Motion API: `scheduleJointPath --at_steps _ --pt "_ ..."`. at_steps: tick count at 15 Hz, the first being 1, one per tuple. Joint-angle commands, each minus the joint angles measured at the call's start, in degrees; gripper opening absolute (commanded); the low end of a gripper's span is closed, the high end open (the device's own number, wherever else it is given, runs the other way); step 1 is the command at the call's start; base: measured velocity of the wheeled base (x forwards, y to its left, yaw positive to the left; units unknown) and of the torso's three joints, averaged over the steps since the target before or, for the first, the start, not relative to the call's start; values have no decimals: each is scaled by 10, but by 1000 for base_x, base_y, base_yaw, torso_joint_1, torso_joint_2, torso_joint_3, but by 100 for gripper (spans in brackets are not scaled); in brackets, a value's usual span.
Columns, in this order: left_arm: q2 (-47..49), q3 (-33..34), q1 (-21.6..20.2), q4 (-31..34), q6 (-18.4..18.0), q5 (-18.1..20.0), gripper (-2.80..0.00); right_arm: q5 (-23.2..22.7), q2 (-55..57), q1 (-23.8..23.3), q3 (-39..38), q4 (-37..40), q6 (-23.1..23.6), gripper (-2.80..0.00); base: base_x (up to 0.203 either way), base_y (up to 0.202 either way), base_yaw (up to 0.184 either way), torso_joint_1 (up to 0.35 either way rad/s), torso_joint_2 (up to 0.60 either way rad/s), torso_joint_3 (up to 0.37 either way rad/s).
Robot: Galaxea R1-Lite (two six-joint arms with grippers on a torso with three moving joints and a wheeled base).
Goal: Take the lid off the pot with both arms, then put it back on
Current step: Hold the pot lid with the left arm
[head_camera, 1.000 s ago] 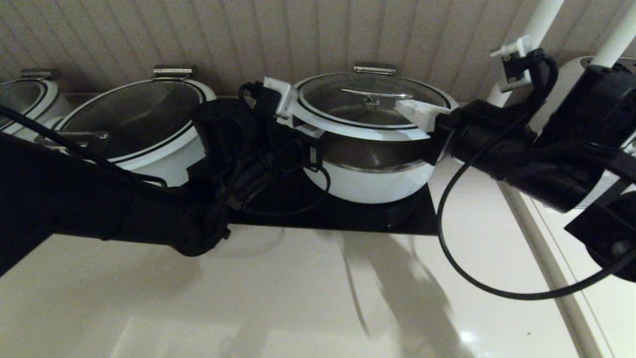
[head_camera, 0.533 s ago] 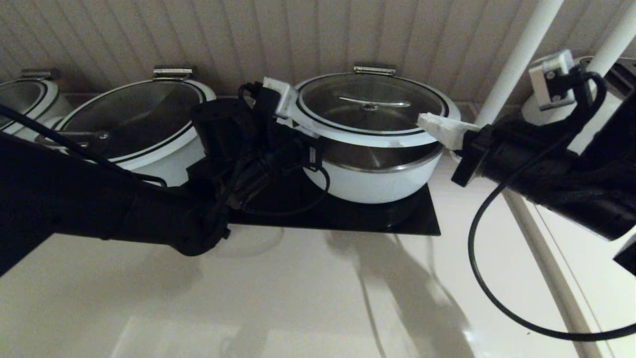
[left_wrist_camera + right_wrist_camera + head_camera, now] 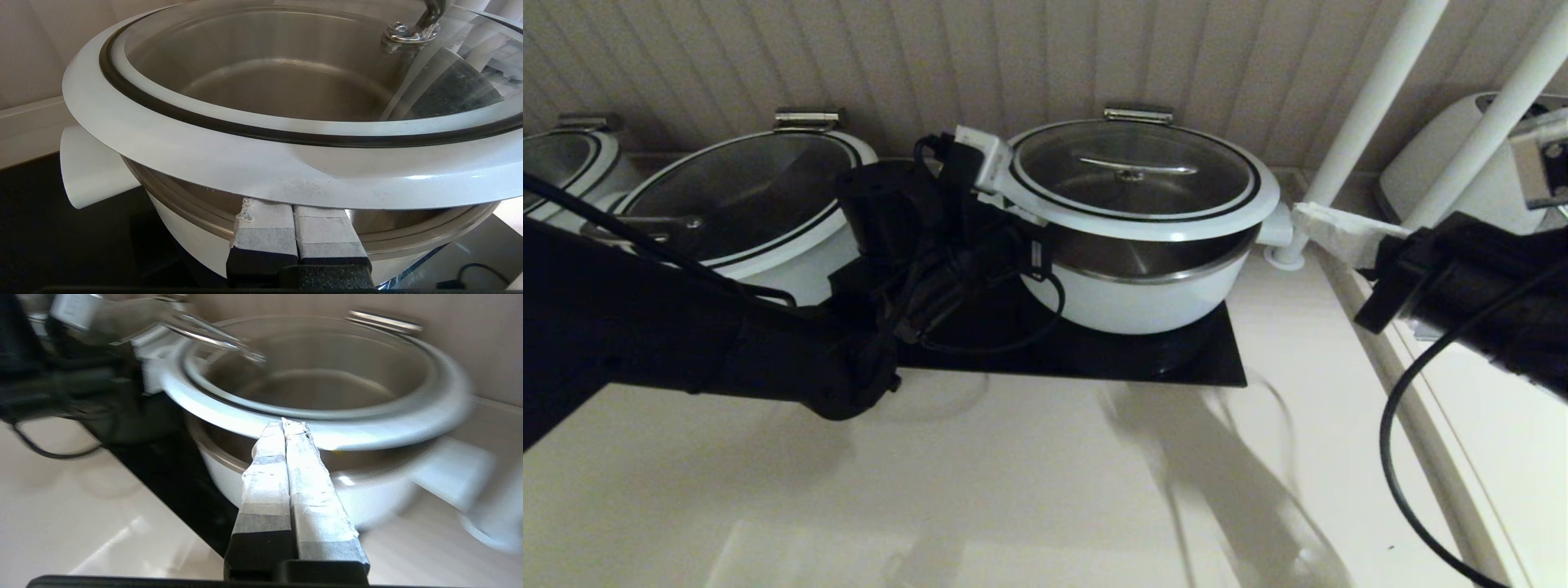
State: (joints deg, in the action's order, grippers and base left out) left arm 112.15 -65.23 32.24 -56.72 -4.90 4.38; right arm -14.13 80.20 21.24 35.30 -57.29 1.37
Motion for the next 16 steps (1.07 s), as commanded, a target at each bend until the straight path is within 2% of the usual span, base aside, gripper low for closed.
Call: scheduleJointPath --at_steps 1,9,16 --pt "-3 0 0 -3 0 0 -280 -1 -29 -27 -21 -3 0 -280 0 0 0 0 0 0" --pt "-4 -1 0 -4 -2 0 -280 -7 -39 -31 -73 -4 -7 -280 0 0 0 0 0 0" --pt "0 -1 0 -5 -2 0 -280 -16 20 -31 -83 -10 -7 -280 0 0 0 0 0 0"
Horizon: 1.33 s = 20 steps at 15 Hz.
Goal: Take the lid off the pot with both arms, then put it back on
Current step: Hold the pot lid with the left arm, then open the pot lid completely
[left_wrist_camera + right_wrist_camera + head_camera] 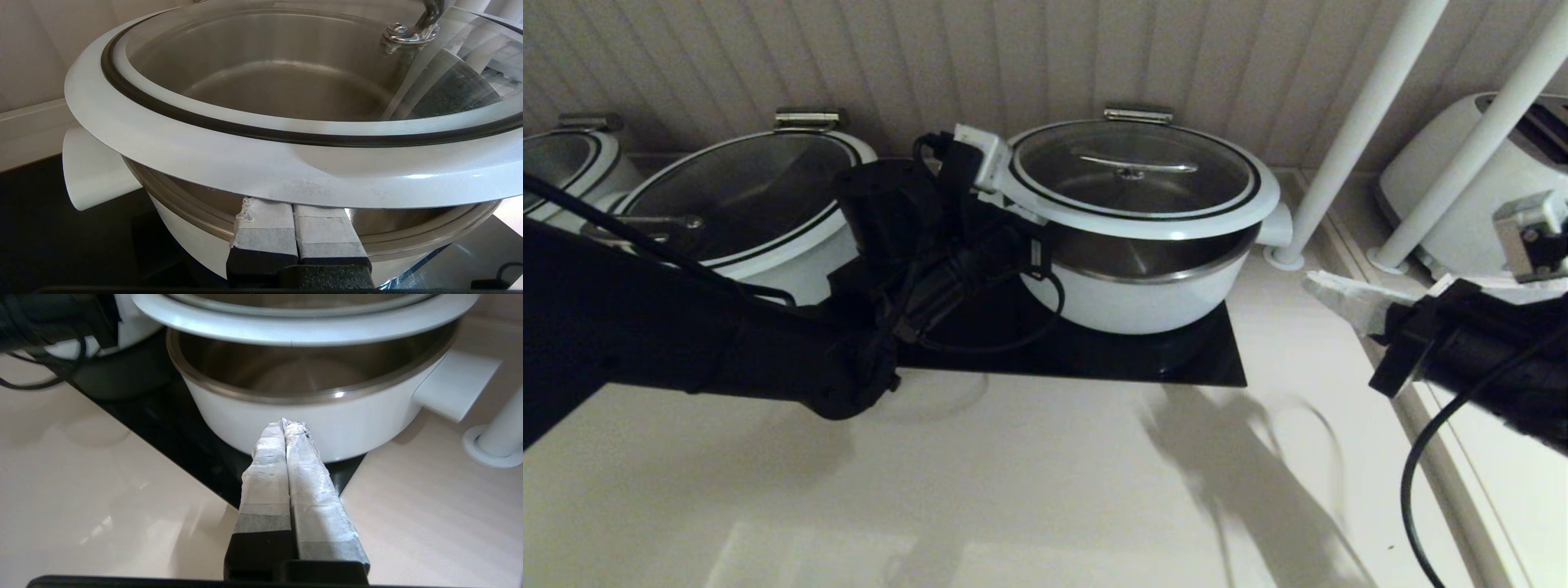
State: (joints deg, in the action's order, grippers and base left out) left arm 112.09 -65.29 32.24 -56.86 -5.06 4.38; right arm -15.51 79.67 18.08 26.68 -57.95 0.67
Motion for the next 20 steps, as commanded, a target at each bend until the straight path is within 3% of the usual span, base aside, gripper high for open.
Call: scheduleJointPath --at_steps 1,20 --pt "1 0 0 -4 0 0 -280 -5 36 0 5 -5 1 -280 0 0 0 0 0 0" --pt "9 -12 -5 -1 0 0 -280 -9 146 1 104 -38 3 -280 0 0 0 0 0 0"
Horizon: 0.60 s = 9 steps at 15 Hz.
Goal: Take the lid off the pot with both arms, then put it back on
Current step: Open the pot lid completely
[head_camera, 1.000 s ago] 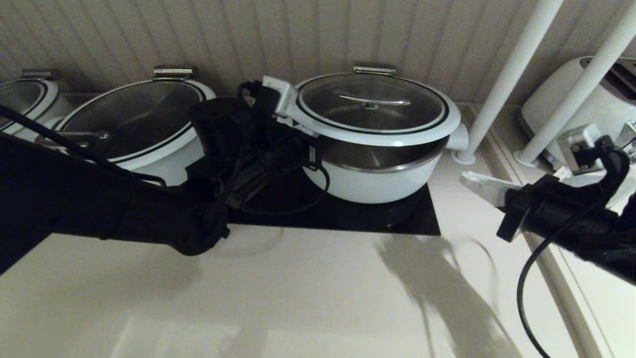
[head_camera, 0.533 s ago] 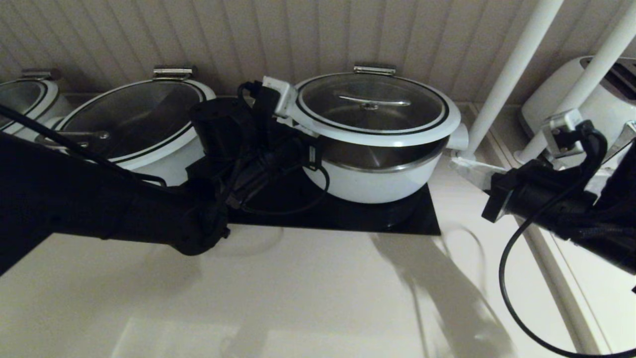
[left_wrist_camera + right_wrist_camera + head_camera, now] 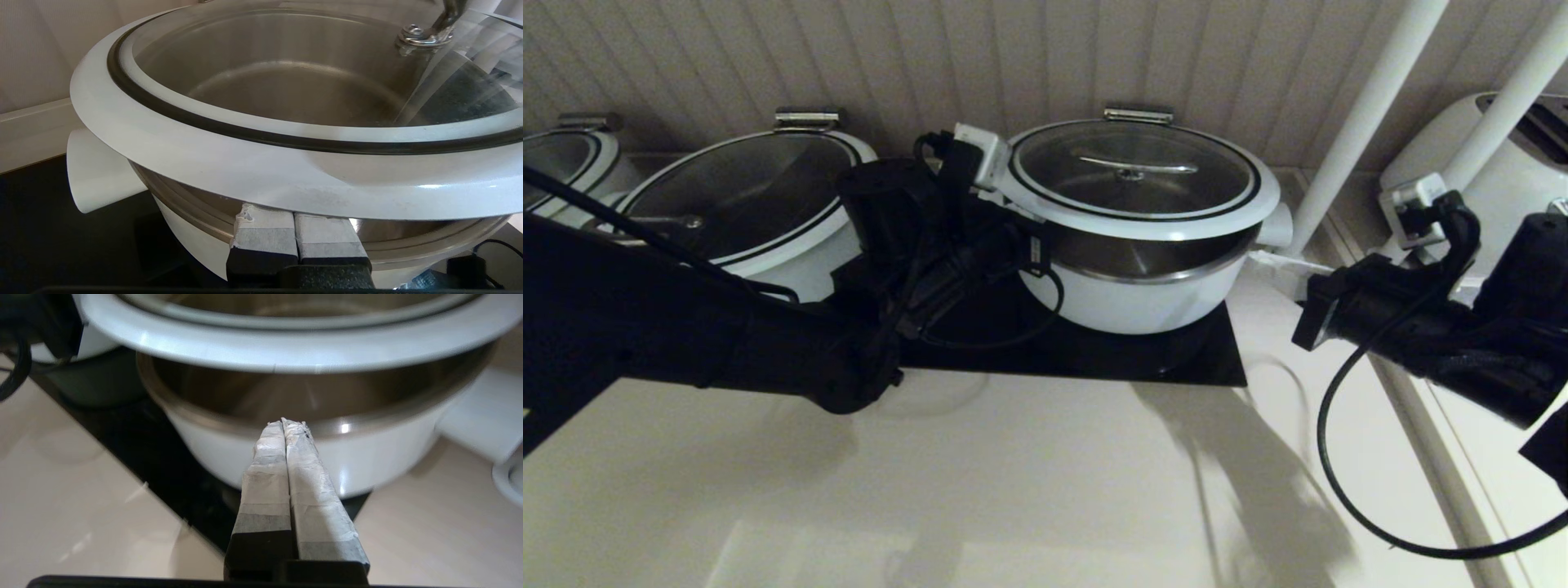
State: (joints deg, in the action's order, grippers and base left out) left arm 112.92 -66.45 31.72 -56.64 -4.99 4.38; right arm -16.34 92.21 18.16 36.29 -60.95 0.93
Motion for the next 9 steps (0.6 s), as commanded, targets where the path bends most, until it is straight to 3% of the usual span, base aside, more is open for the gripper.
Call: scheduleJointPath --at_steps 1,9 --pt "1 -1 0 -3 0 0 -280 -2 32 0 16 -22 1 -280 0 0 0 0 0 0" --pt "5 0 0 -4 0 0 -280 -5 82 2 45 -57 1 -280 0 0 0 0 0 0"
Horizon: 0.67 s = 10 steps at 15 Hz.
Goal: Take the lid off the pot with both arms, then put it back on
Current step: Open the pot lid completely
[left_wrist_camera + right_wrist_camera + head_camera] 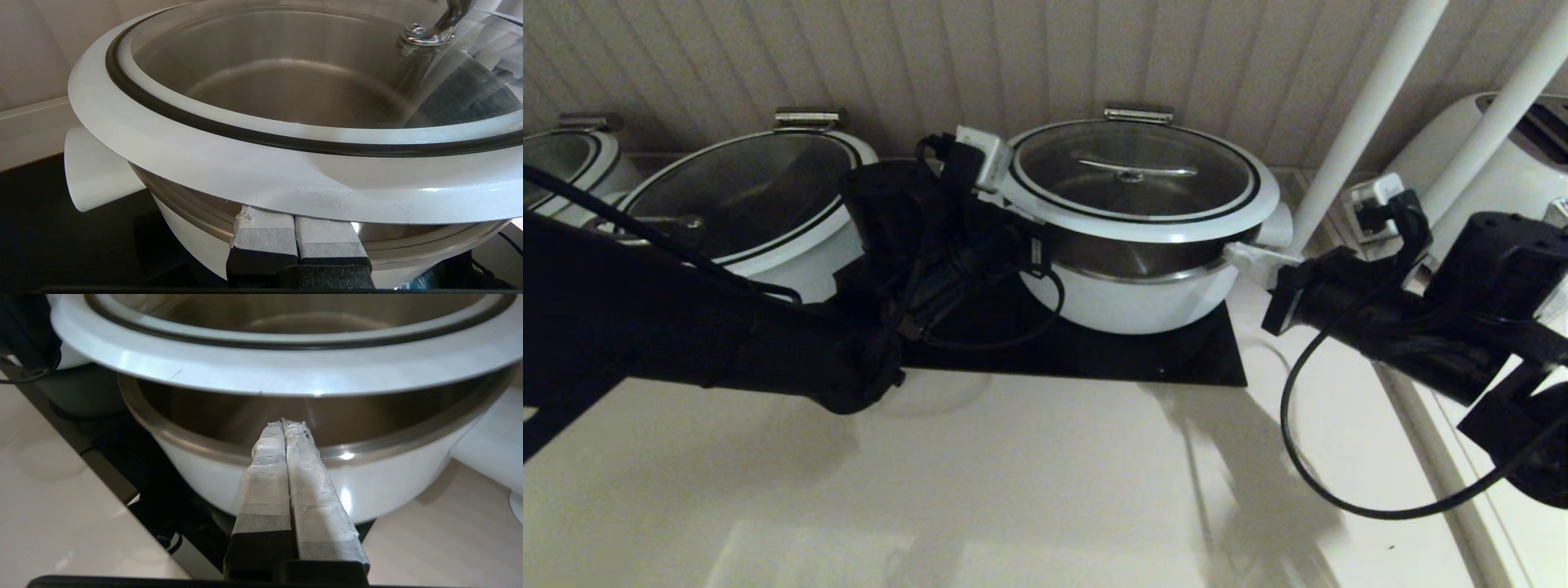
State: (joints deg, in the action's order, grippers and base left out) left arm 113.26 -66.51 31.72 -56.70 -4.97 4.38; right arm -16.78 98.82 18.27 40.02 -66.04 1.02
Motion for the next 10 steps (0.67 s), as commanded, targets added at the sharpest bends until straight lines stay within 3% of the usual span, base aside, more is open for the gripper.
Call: scheduleJointPath --at_steps 1,10 --pt "1 1 0 -3 0 0 -280 -1 23 1 16 -12 0 -280 0 0 0 0 0 0" --pt "3 1 0 -4 0 0 -280 0 54 1 70 -14 1 -280 0 0 0 0 0 0"
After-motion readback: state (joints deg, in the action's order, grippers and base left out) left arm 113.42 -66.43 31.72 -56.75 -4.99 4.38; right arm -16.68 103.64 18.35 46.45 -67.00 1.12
